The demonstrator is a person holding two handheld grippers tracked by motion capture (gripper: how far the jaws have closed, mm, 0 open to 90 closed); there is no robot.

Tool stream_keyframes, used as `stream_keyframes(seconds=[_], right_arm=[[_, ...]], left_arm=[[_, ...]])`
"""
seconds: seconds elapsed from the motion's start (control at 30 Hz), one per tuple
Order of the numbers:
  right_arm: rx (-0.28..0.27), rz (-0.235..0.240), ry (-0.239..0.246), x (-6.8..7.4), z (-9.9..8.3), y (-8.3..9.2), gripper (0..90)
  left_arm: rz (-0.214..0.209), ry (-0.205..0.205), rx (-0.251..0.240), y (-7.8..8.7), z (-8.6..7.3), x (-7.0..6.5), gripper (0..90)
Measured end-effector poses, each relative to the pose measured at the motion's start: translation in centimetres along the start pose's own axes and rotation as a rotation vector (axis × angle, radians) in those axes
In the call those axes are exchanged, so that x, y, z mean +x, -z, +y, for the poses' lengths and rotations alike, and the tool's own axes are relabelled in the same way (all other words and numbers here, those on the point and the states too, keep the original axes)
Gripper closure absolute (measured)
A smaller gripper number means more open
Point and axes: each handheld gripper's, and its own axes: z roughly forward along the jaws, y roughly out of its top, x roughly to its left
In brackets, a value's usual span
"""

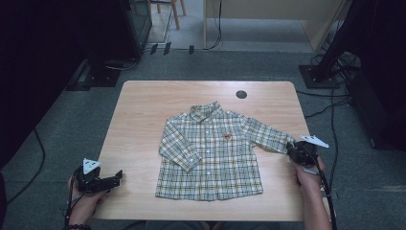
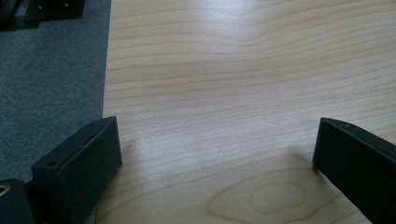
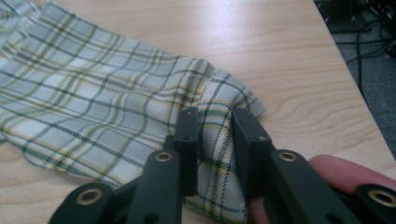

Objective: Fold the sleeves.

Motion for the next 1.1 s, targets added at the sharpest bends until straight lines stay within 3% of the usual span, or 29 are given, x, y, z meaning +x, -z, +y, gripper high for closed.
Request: stream_keyframes(seconds=[0.17,0.47,0.67,0.73,0.77,1.0,1.1], right_arm=[[-0.076,0.020,0.002,1.1,0.6,0.8,80.7],[-0.187,0.100,0.131,5.9,2.4,2.7,80.9],[-0.171,0.139,0.268,9.9,1.8,2.0,80.7],[-0.168,0.130,0.347,11.5,1.0,1.7,80.6],[-0.168,0.130,0.347,11.5,1.0,1.7,80.6],[-0.167,0.193,0.491,16.0,-1.0,1.8,79.8],[-0.176,0.210,0.511,16.7,-1.3,1.9,79.7]], left_arm=[[-0.001,0.002,-0.002,0.0,0.0,0.0,1.5],[-0.002,0.002,-0.002,0.0,0.0,0.0,1.5],[-0.003,0.001,-0.002,0.0,0.0,0.1,1.5],[-0.004,0.004,-0.003,0.0,0.0,0.1,1.5],[-0.004,0.004,-0.003,0.0,0.0,0.1,1.5],[-0.006,0.005,-0.004,0.0,0.0,0.1,1.5],[-0.009,0.007,-0.005,0.0,0.0,0.1,1.5]])
